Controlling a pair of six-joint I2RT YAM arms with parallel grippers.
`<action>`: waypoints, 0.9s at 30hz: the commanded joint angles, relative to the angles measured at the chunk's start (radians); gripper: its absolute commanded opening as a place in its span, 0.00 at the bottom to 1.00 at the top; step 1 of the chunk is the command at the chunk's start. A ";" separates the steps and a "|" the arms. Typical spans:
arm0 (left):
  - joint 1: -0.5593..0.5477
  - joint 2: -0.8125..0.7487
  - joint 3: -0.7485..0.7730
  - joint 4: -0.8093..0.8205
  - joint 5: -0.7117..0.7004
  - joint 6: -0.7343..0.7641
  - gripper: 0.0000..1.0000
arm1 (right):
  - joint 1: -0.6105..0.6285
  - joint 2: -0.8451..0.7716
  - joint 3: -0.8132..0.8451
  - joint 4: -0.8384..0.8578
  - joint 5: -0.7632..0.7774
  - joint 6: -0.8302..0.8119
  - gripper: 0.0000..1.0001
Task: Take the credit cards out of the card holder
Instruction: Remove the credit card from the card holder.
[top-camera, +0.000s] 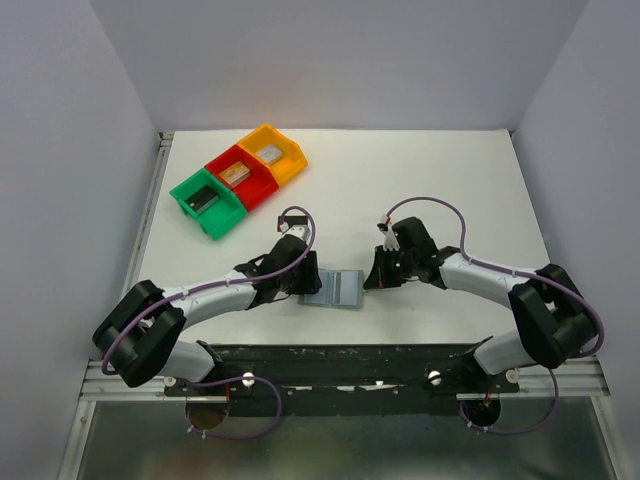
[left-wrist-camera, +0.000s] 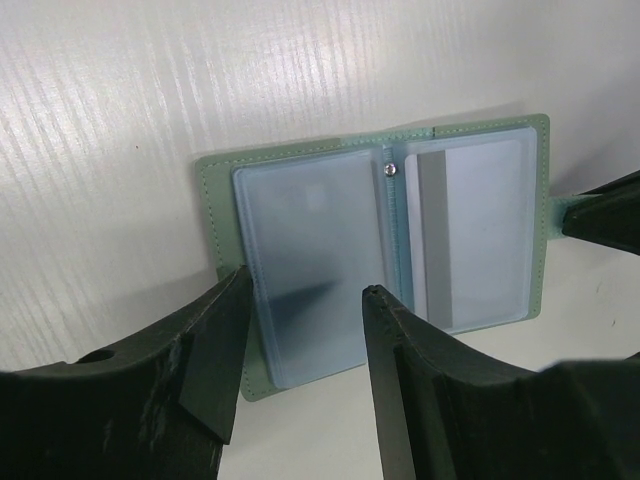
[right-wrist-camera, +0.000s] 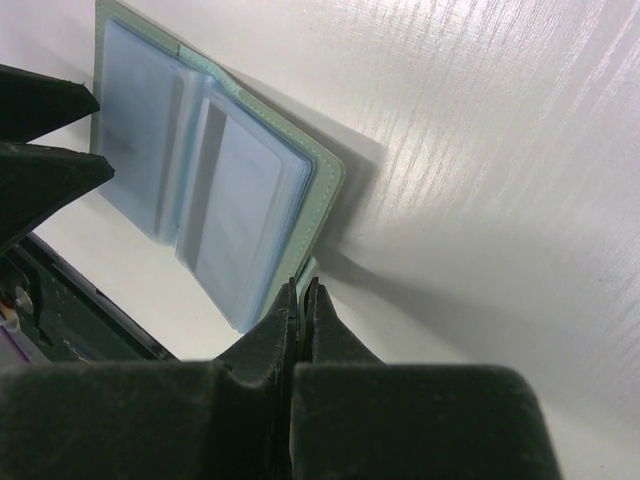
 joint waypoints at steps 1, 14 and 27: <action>0.003 0.002 -0.004 0.027 0.031 0.006 0.60 | -0.006 0.016 -0.013 0.021 0.004 0.009 0.00; 0.000 -0.004 -0.016 0.113 0.117 0.036 0.58 | -0.006 0.018 -0.011 0.028 -0.003 0.008 0.00; -0.026 0.042 0.036 0.154 0.224 0.108 0.58 | -0.007 0.024 -0.005 0.026 -0.009 0.008 0.00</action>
